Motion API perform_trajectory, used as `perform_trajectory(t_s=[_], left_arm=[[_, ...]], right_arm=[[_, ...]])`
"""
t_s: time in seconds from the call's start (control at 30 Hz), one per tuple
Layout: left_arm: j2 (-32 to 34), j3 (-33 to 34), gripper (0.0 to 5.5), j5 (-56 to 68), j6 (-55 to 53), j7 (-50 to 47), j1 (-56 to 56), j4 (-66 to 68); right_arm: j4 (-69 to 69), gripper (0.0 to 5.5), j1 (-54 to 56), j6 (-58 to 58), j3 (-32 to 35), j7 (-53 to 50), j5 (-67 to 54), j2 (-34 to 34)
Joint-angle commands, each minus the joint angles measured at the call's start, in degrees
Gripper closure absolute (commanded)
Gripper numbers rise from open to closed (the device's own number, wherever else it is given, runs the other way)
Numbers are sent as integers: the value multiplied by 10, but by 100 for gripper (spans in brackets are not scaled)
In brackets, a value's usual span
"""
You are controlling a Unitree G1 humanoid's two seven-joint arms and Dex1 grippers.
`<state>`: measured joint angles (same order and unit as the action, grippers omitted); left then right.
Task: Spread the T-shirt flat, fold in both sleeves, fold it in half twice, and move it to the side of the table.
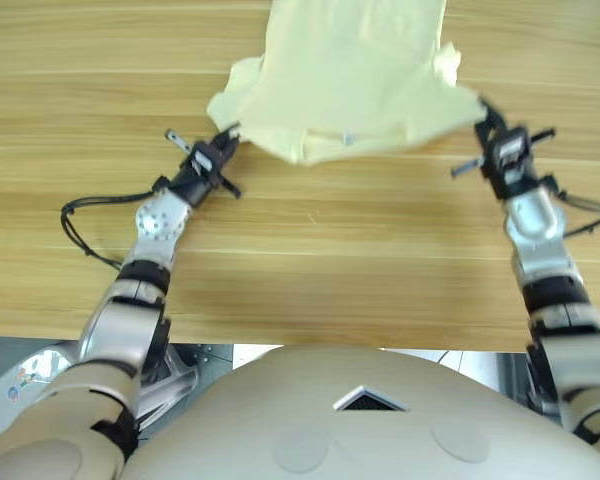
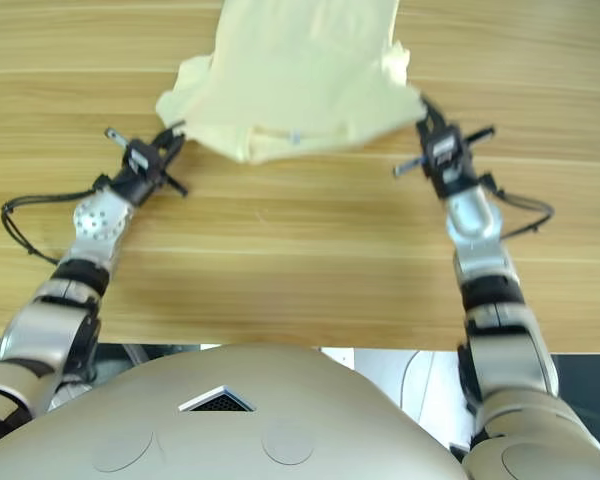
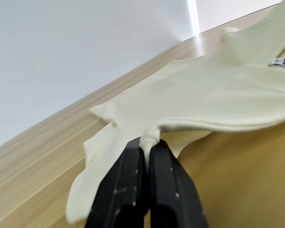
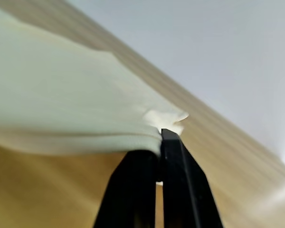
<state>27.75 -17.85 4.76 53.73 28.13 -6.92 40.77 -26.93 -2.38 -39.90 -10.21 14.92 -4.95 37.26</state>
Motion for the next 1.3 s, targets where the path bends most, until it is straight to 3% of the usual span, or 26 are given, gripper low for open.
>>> perform_trajectory(t_s=[0.03,0.23,0.43,0.8,1.03,1.13,1.2,1.3], left_arm=[[127,-53,550,27,-45,126,172,-209],[134,26,550,-14,-96,77,166,-206],[131,52,550,-32,-114,68,222,-213],[114,64,356,77,-145,85,386,-450],[119,127,278,104,-151,88,423,-482],[115,158,233,134,-147,99,396,-474],[92,185,209,131,-168,67,329,-451],[56,179,158,-70,-285,-80,199,-353]], right_arm=[[145,549,-131,36,26,109,-33,102],[126,549,-142,68,28,131,57,106],[202,549,-231,37,49,157,71,123],[343,343,-357,24,121,197,-12,118],[363,252,-383,29,178,205,-50,107],[354,241,-355,40,208,196,-79,91],[311,241,-277,60,202,166,-48,68],[229,241,-143,99,163,115,51,30]])
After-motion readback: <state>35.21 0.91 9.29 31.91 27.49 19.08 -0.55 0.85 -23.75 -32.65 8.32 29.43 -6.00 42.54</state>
